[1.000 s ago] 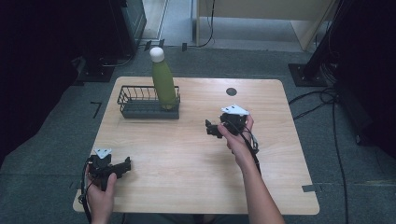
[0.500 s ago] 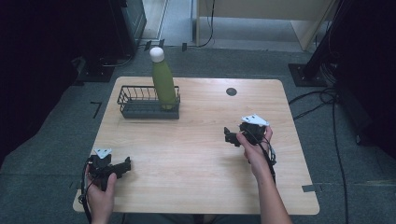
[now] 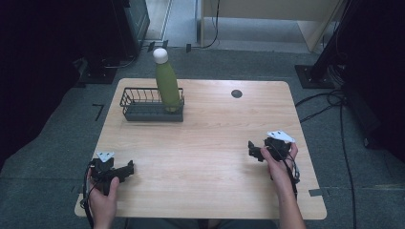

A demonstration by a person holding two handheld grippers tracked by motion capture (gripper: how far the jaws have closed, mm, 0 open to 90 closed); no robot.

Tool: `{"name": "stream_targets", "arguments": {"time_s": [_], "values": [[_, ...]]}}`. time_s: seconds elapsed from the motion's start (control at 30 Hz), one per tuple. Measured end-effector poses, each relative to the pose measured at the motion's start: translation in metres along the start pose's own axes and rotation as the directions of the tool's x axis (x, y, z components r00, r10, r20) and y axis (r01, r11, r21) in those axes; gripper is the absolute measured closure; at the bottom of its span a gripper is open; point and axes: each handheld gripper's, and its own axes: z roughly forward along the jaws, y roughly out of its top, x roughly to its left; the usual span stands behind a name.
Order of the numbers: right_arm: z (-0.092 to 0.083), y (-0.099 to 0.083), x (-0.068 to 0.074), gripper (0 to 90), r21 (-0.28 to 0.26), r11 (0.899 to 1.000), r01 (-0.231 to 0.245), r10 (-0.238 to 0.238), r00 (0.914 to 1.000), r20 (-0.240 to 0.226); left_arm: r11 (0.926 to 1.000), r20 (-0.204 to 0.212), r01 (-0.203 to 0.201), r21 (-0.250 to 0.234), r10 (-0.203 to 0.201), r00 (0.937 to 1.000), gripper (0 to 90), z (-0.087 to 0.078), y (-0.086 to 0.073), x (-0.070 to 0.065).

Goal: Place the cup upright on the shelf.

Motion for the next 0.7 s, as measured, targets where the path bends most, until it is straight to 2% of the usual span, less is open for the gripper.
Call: {"name": "stream_targets", "arguments": {"time_s": [0.43, 0.57, 0.7], "values": [[-0.023, -0.04, -0.045, 0.0, 0.027, 0.997, -0.07, 0.067, 0.9946, 0.079, 1.0, 0.0, -0.001, 0.001, 0.001, 1.0, 0.0, 0.0, 0.0, 0.0], [-0.029, -0.052, -0.05, 0.0, 0.06, 0.997, -0.041, 0.035, 0.9939, 0.105, 1.0, 0.0, -0.001, 0.001, 0.001, 1.0, 0.0, 0.0, 0.0, 0.0], [-0.037, -0.059, -0.051, 0.0, 0.078, 0.997, -0.027, 0.019, 0.9949, 0.099, 1.0, 0.0, -0.002, 0.001, 0.002, 1.0, 0.0, 0.0, 0.0, 0.0]]}}
